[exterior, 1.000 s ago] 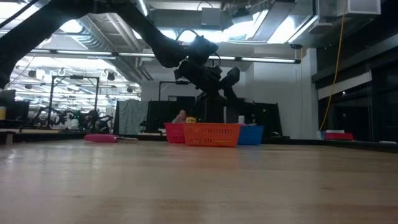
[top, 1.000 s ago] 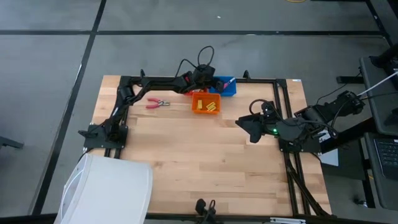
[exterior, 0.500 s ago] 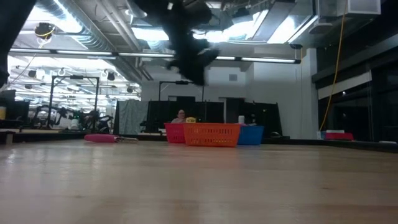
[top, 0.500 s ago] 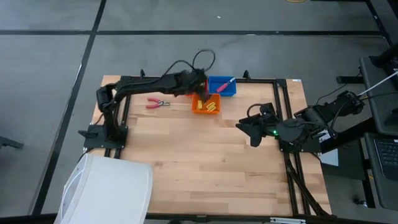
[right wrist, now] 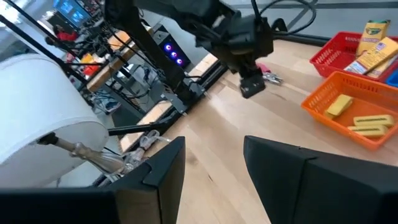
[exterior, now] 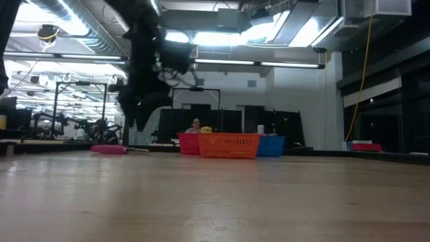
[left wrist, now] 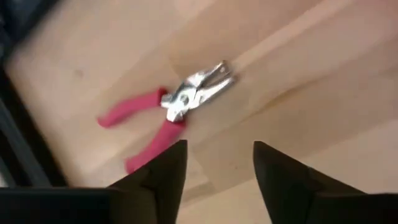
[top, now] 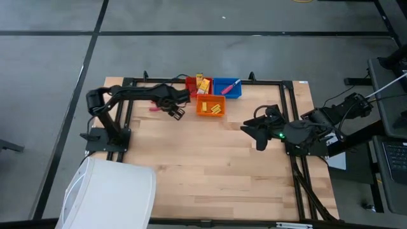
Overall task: Pick & Place School Supplies
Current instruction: Put the pink hole punchers into the blue bin
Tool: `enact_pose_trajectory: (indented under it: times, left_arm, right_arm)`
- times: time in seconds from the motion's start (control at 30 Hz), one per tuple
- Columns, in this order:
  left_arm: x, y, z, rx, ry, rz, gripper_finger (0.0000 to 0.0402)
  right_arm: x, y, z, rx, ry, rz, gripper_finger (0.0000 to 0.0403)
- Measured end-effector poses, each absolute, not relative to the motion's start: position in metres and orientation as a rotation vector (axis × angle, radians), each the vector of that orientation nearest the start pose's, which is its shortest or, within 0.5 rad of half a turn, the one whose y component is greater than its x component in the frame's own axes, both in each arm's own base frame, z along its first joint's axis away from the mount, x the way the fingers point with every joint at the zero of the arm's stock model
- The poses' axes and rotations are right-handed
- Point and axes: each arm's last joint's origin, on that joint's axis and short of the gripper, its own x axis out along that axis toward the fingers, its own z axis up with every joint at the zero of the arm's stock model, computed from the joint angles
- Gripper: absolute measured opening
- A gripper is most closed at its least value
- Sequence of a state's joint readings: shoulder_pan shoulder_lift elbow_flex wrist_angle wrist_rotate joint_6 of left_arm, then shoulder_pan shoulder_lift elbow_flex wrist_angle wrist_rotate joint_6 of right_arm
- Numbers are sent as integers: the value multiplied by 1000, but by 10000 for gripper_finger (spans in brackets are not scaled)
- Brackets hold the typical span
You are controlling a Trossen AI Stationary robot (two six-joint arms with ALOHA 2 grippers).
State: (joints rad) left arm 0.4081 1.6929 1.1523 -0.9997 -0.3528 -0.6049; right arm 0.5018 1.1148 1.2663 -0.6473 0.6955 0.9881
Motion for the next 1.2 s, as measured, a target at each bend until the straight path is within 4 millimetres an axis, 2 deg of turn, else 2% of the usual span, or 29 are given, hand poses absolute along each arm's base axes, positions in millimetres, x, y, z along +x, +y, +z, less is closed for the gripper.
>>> enact_pose_trajectory:
  times: [0.17, 0.33, 0.57, 1.07, 1.2]
  left_arm:
    - [240, 136, 174, -719, 1228, 1185, 223]
    - [225, 139, 163, -732, 1237, 1199, 248]
    - [223, 146, 151, -695, 1221, 1121, 250]
    - [213, 149, 147, -582, 1303, 1138, 246]
    - [214, 154, 145, -644, 1280, 1060, 241]
  right_arm:
    - [198, 91, 396, 698, 268, -344, 167]
    - [197, 92, 396, 706, 268, -338, 167]
    - [197, 92, 396, 713, 267, -339, 167]
    - [197, 92, 396, 770, 252, -355, 167]
    - [198, 92, 396, 773, 250, -354, 167]
